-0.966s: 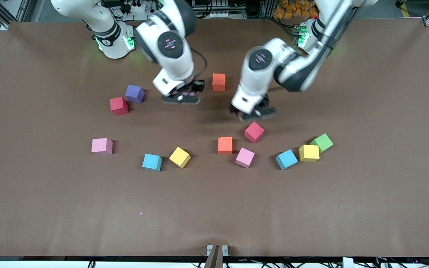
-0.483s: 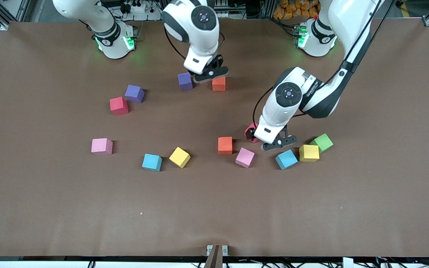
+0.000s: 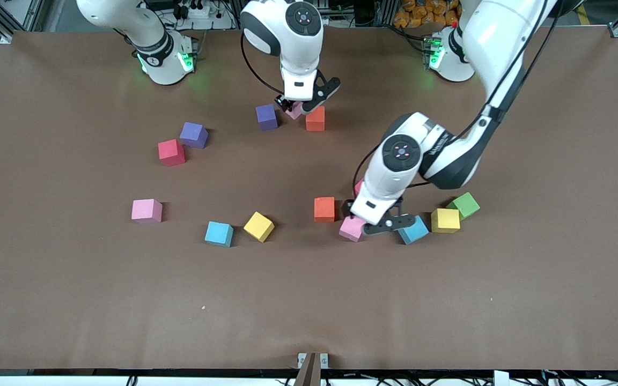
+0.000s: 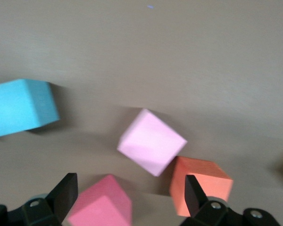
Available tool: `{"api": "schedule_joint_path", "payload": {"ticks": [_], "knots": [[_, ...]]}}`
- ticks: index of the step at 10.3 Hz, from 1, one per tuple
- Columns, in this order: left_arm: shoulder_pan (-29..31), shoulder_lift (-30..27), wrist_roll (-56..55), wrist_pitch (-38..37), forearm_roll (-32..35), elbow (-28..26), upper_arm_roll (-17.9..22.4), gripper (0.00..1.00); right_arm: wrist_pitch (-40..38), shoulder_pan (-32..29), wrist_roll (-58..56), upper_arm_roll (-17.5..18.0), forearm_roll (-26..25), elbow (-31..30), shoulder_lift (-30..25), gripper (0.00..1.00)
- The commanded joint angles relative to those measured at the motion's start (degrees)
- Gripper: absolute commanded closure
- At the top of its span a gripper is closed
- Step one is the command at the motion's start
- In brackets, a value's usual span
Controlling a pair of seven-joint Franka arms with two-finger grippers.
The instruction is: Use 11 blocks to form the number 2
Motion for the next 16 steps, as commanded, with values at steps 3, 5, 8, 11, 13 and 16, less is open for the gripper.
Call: {"api": "schedule_joint_path", "payload": {"ticks": [3, 5, 8, 11, 13, 16], "knots": [[-12.15, 6.35, -4.35, -1.67, 0.72, 8.93, 7.63, 0.0, 4.89, 1.97, -21.19, -0.59, -3.37, -3.05, -0.36, 1.0], [-14.29, 8.1, -4.44, -1.23, 0.54, 9.02, 8.54, 0.0, 11.4, 2.5, -25.16, -0.59, -4.61, -7.26, -0.36, 1.0], [-15.09, 9.42, -3.82, -0.18, 0.71, 9.19, 8.54, 0.0, 13.18, 2.5, -28.43, -0.5, -4.61, -9.64, -0.28, 1.0], [-15.53, 10.56, -4.61, 1.84, 0.63, 9.19, 8.54, 0.0, 14.93, 2.59, -28.17, -0.41, -4.44, -11.05, 0.95, 1.0], [-15.53, 10.83, -4.52, 2.46, 0.63, 9.19, 8.54, 0.0, 17.39, 4.25, -26.85, -0.41, -4.35, -11.14, 3.14, 1.0], [-15.53, 11.44, -4.08, 3.16, 0.63, 9.19, 8.54, 0.0, 19.77, 5.39, -25.62, -0.41, -4.26, -11.14, 5.69, 1.0]]}}
